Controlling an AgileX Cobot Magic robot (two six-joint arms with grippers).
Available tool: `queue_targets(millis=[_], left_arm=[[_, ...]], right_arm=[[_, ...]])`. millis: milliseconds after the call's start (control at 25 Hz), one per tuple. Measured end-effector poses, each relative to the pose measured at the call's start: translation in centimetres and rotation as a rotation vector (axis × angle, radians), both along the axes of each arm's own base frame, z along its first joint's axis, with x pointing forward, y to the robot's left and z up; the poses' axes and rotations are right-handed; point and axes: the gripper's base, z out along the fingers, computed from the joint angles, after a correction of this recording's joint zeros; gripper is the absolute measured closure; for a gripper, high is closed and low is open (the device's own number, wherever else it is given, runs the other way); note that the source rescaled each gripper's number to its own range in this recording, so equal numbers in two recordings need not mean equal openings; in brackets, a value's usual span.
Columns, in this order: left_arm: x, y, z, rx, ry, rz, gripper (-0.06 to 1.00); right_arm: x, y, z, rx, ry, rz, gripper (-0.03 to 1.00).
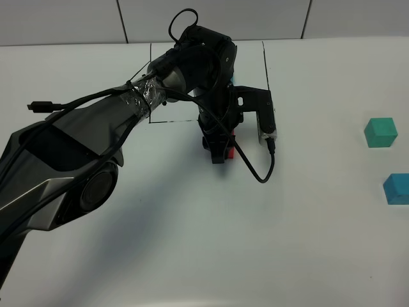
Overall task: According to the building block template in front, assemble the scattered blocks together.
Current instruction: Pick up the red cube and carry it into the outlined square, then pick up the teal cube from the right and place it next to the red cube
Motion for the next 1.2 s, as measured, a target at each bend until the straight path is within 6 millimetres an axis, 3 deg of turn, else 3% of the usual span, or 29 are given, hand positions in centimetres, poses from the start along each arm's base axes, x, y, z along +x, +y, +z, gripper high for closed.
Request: queue_targets(millis=[480,520,600,760,840,1000,1200], left_arm=[[0.0,0.0,0.0,0.000,0.001,0.015,0.94],[0.0,0.0,0.0,0.000,0.001,0.015,0.91],[0.0,0.0,-0.2,0.002,0.004,0.016,0.72],[0.0,0.0,-0.3,0.003,0.006,0.016,0.16],[0.0,0.0,-0.3,0.003,0.006,0.016,-0.01],[0.0,0.0,1.4,-0.016,-0.021,0.016,-0.06],[-0.2,0.1,5.8,-0.069,-0.087,0.027,-0.05]], right_arm=[[0.0,0.0,0.0,0.000,0.000,0.000,0.16],[0.0,0.0,0.0,0.000,0.000,0.000,0.16],[0.0,0.0,0.0,0.000,0.000,0.000,0.16],[0.0,0.0,0.0,0.000,0.000,0.000,0.16],[0.0,0.0,0.0,0.000,0.000,0.000,0.16],[0.0,0.0,0.0,0.000,0.000,0.000,0.16],[0.0,0.0,0.0,0.000,0.000,0.000,0.16]])
